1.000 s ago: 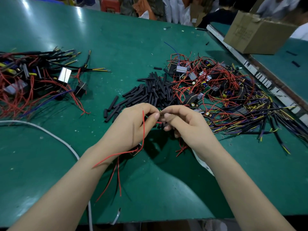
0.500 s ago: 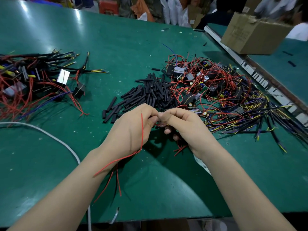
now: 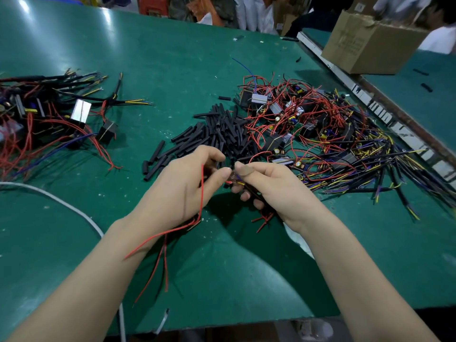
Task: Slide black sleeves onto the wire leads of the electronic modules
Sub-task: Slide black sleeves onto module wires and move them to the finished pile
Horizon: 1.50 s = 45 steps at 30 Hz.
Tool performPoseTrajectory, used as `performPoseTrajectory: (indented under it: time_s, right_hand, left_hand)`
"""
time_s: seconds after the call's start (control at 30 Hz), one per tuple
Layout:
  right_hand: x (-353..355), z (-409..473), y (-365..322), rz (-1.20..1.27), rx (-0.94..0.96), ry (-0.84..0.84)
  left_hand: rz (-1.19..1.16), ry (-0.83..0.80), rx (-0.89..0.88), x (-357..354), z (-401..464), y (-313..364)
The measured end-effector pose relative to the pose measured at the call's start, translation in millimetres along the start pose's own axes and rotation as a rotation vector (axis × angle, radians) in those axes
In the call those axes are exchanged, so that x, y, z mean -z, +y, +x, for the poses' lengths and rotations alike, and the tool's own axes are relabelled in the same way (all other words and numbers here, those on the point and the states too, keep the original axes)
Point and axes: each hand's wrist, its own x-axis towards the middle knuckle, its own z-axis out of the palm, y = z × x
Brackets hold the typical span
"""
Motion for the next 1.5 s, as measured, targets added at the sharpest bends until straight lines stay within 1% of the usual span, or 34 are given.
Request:
performPoseTrajectory:
  time_s: [0.1,0.2,0.27,0.37,0.4,0.5,0.6,0.67,0.77,0.9,0.97,1.07,1.23,1.43,1.5]
  right_hand:
    - [1,2,2,0.029,0.016,-0.010]
    - [4,1,3,0.024,0.058,-0.056]
    - [4,1,4,-0.124,0.137,-0.029]
    - [4,3,7,-0.573,0.379,0.108]
    - [2,3,7,-0.659,0.457,0.133]
    - [1,2,8,-0.719,0.567,0.155]
    - [3,3,9,-0.764,0.573,0.152]
    - [3,2,8,-0.736,0.561,0.173]
    - [3,1,5,-0.604,0.513,0.196]
    - [4,-1,3,-0.540,0.502,0.152]
    - [3,-1,3,-0.526,0.501,0.156]
    - [1,0,5,-0.537,0.485,0.183]
    - [0,-2,5,-0.484,0.487,0.175]
    - [-3,-2,5,-0.305,0.333,0.182]
    - [-2,-1,3,-0.211,0.294,0.156]
  left_hand:
    - [0.058,-0.090,0.019,13,4,-4]
    - [-0.008,-0.159,0.109,22,5,-9]
    - [-0.052,-0.194,0.132,24,6,-11]
    - [-0.140,-0.217,0.143,24,8,-13]
    - [-0.178,-0.226,0.156,24,9,-14]
    - [-0.195,-0.248,0.171,24,12,-15]
    - [-0.088,-0.252,0.113,23,16,-13]
    - [-0.070,-0.252,0.090,23,18,-11]
    - [-0.112,-0.253,0.094,24,20,-11]
    - [-0.186,-0.219,0.117,21,17,-14]
    - [-0.222,-0.188,0.129,17,15,-14]
    - [-0.200,-0.143,0.079,12,13,-13]
    - [-0.163,-0.101,-0.005,10,11,-13]
    - [-0.105,-0.063,-0.082,8,8,-10]
    - [-0.102,-0.049,-0.095,8,8,-9]
